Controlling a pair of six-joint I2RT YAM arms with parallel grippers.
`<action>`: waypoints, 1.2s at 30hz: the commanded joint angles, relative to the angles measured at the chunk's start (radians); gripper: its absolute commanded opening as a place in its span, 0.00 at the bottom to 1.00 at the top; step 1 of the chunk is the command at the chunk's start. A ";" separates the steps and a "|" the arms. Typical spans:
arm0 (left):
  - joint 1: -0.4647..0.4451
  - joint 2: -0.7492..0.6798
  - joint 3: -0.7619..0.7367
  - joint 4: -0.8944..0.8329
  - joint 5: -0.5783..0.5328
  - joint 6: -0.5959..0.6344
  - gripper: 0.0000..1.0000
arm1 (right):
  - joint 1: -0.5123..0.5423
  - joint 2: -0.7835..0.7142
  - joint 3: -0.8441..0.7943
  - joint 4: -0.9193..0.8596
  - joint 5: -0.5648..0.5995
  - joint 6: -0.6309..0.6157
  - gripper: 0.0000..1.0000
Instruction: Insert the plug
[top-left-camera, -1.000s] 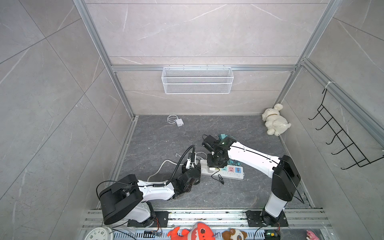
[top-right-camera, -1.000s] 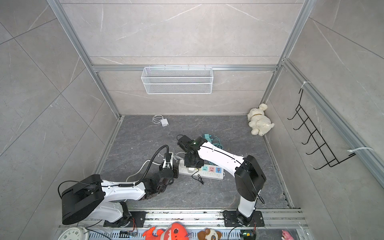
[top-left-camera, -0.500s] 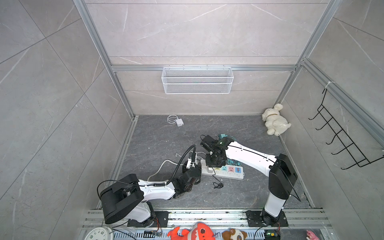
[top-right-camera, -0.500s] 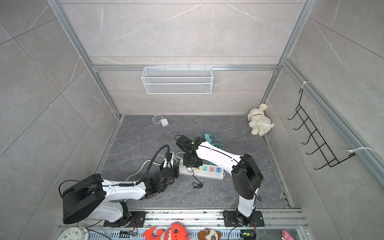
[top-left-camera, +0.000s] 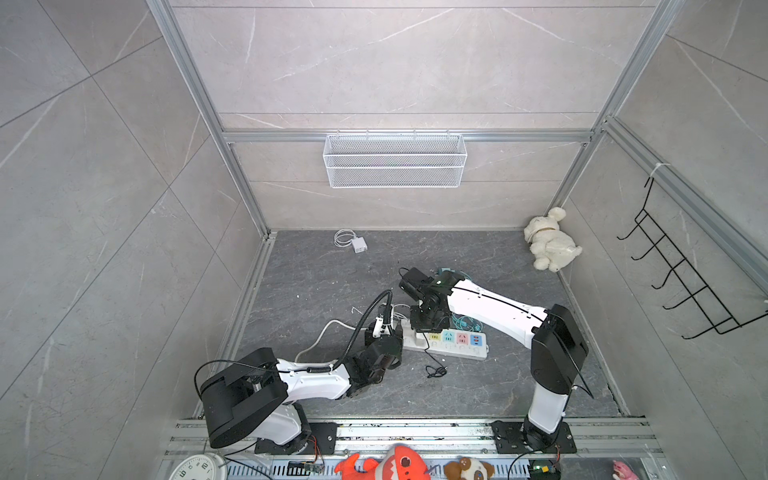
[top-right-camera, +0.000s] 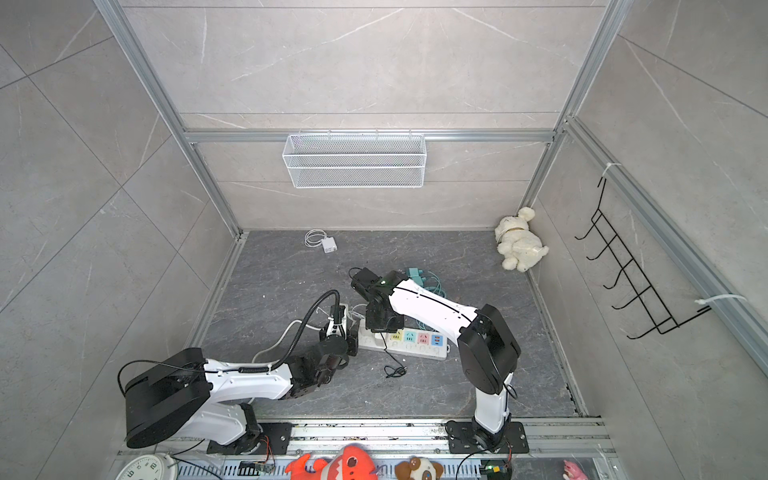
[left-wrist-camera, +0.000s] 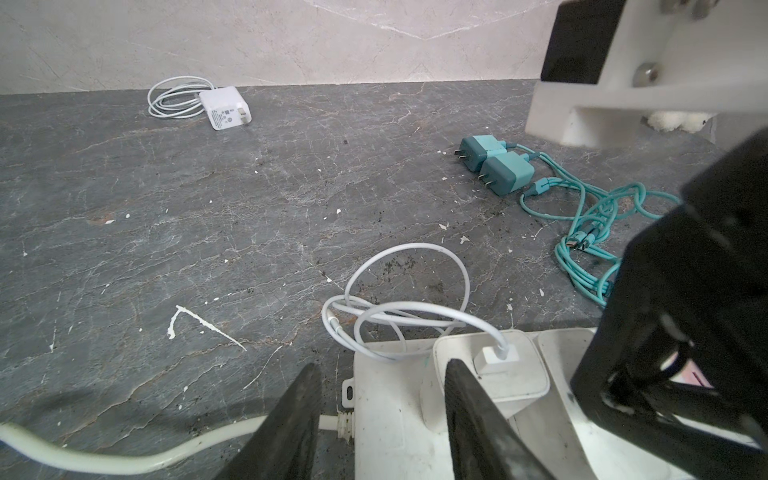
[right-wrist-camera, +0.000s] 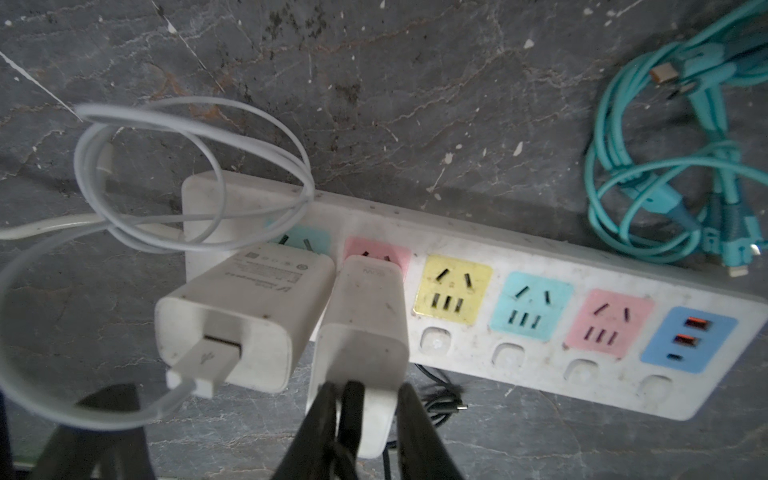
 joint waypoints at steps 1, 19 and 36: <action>-0.001 0.027 0.028 0.056 -0.020 0.034 0.51 | -0.005 0.082 -0.048 0.028 -0.006 -0.025 0.29; -0.001 0.077 0.097 0.017 -0.049 0.042 0.52 | -0.004 -0.040 0.001 0.046 -0.053 -0.028 0.51; -0.001 0.011 0.063 -0.032 -0.064 0.018 0.51 | -0.006 -0.032 0.061 0.020 0.022 -0.038 0.54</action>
